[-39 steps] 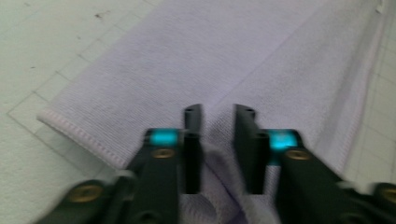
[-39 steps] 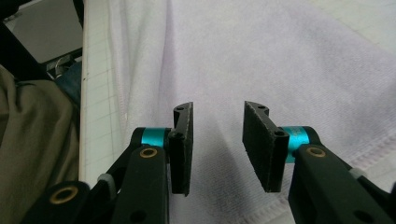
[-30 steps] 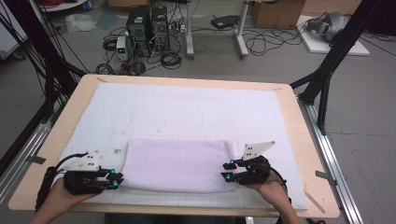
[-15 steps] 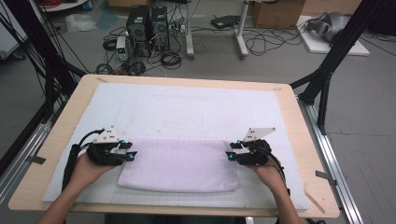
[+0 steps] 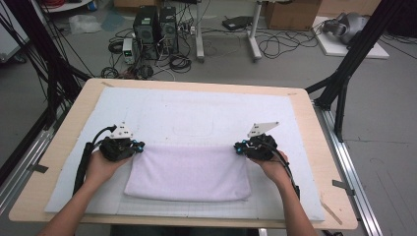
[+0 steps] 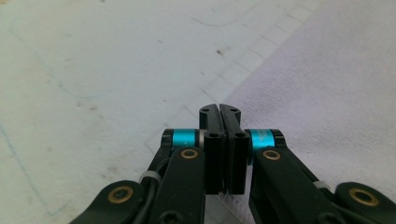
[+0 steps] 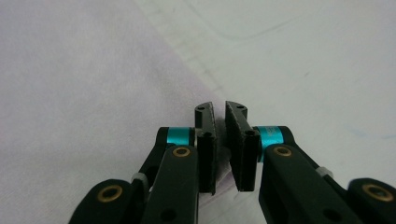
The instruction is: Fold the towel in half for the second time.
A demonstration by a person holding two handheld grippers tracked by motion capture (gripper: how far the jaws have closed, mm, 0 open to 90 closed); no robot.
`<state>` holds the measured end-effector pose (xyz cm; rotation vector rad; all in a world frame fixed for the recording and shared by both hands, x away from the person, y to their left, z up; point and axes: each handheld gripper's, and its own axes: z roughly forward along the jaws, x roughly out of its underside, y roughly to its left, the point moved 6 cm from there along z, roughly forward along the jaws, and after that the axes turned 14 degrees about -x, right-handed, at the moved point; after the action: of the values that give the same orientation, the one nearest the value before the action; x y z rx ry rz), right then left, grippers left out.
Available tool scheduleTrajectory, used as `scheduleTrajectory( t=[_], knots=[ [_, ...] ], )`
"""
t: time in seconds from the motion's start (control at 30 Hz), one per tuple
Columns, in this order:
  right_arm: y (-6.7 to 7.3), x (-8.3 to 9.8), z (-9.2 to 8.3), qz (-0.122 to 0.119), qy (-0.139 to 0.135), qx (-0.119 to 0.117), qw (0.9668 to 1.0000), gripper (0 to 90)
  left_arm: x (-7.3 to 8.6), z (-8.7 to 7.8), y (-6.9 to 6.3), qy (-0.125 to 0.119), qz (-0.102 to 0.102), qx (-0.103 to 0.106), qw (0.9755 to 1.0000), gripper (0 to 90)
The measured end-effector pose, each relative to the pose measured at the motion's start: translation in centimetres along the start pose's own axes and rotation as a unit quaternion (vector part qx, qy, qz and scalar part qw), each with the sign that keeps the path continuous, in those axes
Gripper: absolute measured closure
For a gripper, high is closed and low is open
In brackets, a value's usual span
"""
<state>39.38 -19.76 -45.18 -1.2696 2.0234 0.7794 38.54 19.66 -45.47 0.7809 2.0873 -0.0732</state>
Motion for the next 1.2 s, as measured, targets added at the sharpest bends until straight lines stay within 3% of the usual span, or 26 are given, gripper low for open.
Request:
scheduleTrajectory(
  t=[0.13,0.2,0.33,0.4,0.43,0.57,0.67,0.77,0.8,0.83,0.97,1.07,1.2],
  knots=[
    [-1.1,-0.2,0.4,0.004,0.016,0.026,0.9995,80.8,0.1,1.1,0.4,0.013,-0.002,-0.019,0.9997,85.8],
    [-1.6,0.5,1.0,0.025,0.028,0.025,0.999,73.0,0.4,1.0,0.5,0.019,-0.014,-0.003,0.9997,76.9],
    [-1.6,0.7,0.6,0.051,0.003,-0.003,0.9987,56.7,0.6,0.5,0.6,0.013,-0.028,0.022,0.9993,55.7],
    [-1.5,0.7,0.3,0.052,-0.005,-0.007,0.9986,52.7,0.7,0.7,0.5,0.013,-0.026,0.027,0.9992,50.8],
    [-1.6,0.7,0.2,0.052,-0.005,-0.001,0.9986,50.7,0.8,1.0,0.4,0.021,-0.027,0.027,0.999,48.8],
    [-2.3,1.7,0.6,0.074,0.007,-0.011,0.9971,45.2,1.5,2.0,0.2,0.052,-0.035,0.038,0.9973,44.7],
    [-2.4,2.3,1.2,0.084,0.022,-0.022,0.996,44.7,1.6,2.0,0.4,0.056,-0.042,0.048,0.9964,47.3],
    [-2.3,2.4,1.4,0.09,0.024,-0.034,0.995,49.6,1.6,2.0,0.5,0.058,-0.049,0.056,0.9955,57.7],
    [-2.3,2.4,1.4,0.089,0.022,-0.041,0.995,55.6,1.6,2.0,0.4,0.055,-0.05,0.059,0.9955,63.2],
    [-2.0,2.5,1.5,0.089,0.023,-0.056,0.9942,56.5,1.6,2.0,0.4,0.055,-0.05,0.06,0.9954,65.2],
    [-1.1,2.6,1.6,0.06,0.016,-0.049,0.9969,65.7,1.5,1.8,0.3,0.053,-0.047,0.065,0.9954,76.7],
    [-0.7,2.9,1.4,0.06,-0.004,-0.06,0.9964,77.8,1.4,1.7,0.3,0.051,-0.047,0.062,0.9957,80.0],
    [-0.3,2.4,1.1,0.038,0.001,-0.044,0.9983,81.0,0.9,1.4,0.4,0.034,-0.051,0.048,0.997,81.3]
  ],
)
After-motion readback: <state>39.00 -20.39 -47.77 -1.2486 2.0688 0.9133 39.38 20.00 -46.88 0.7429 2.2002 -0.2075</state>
